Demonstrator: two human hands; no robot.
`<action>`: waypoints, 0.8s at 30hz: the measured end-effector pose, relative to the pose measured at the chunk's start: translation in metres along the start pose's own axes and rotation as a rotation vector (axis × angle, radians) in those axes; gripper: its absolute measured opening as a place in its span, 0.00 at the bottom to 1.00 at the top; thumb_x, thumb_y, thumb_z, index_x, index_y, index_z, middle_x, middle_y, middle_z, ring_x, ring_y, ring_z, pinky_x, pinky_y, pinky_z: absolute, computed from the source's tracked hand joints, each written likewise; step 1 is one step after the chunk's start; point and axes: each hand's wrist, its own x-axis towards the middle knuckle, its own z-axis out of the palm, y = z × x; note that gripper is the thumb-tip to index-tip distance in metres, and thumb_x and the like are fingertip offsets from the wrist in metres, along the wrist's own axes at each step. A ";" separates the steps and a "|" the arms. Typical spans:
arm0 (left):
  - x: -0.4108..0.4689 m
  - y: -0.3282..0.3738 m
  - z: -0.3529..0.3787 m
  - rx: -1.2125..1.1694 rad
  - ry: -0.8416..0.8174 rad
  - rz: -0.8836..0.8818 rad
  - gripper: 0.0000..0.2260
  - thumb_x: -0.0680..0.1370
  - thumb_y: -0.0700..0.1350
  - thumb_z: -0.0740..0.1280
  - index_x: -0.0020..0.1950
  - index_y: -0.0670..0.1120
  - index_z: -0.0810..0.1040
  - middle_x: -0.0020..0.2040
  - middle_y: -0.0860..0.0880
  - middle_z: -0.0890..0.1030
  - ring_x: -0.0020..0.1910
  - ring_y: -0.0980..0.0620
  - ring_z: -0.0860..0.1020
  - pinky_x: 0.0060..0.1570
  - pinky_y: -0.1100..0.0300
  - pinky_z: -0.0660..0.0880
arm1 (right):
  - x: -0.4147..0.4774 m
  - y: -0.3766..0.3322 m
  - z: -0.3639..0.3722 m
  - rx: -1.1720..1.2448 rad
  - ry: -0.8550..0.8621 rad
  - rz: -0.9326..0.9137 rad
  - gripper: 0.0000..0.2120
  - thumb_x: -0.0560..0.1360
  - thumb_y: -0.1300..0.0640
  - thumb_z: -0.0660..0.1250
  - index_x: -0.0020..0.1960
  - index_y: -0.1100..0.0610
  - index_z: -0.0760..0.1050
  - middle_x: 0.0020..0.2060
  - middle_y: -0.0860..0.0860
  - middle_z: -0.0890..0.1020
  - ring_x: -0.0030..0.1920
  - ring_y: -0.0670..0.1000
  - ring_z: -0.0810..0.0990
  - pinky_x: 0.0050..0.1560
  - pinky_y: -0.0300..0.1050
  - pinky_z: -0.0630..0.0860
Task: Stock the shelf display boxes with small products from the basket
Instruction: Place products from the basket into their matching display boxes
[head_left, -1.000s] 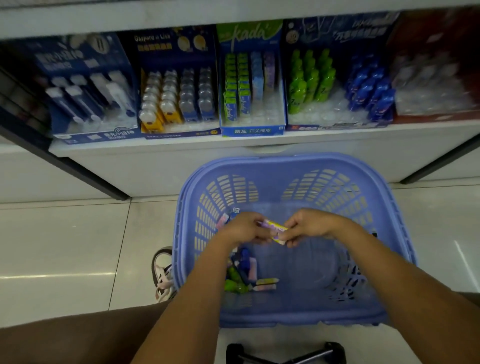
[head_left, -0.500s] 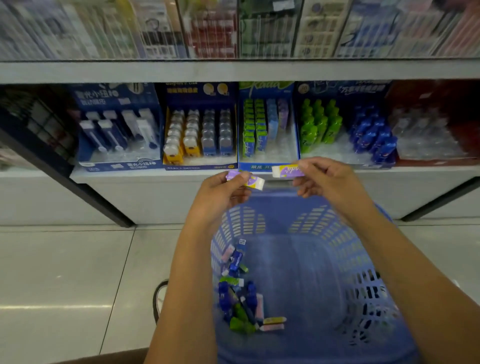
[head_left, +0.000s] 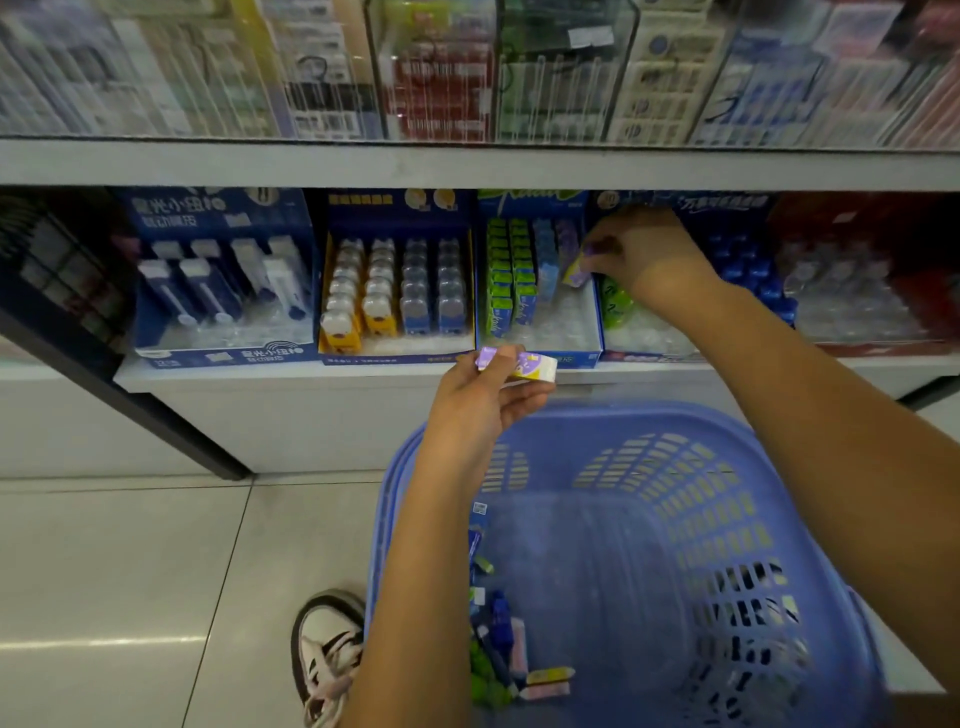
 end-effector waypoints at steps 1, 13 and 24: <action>0.001 -0.001 0.001 0.000 0.001 -0.004 0.06 0.80 0.43 0.63 0.52 0.41 0.77 0.45 0.42 0.83 0.39 0.49 0.84 0.42 0.60 0.81 | 0.004 0.000 0.001 0.006 0.010 0.002 0.15 0.73 0.56 0.70 0.58 0.59 0.78 0.57 0.59 0.80 0.58 0.58 0.76 0.54 0.43 0.71; 0.008 -0.011 0.000 0.177 -0.036 0.034 0.08 0.74 0.38 0.70 0.51 0.47 0.83 0.47 0.47 0.84 0.47 0.51 0.82 0.46 0.64 0.77 | 0.023 0.009 0.006 0.007 0.009 -0.038 0.12 0.74 0.55 0.69 0.55 0.58 0.79 0.57 0.57 0.79 0.58 0.56 0.75 0.43 0.34 0.64; 0.007 -0.012 0.008 0.059 -0.138 -0.030 0.07 0.81 0.40 0.61 0.54 0.45 0.78 0.49 0.45 0.84 0.44 0.49 0.84 0.42 0.62 0.80 | 0.018 -0.005 0.000 0.009 -0.119 0.007 0.15 0.75 0.55 0.68 0.61 0.58 0.78 0.62 0.58 0.77 0.63 0.57 0.73 0.58 0.39 0.66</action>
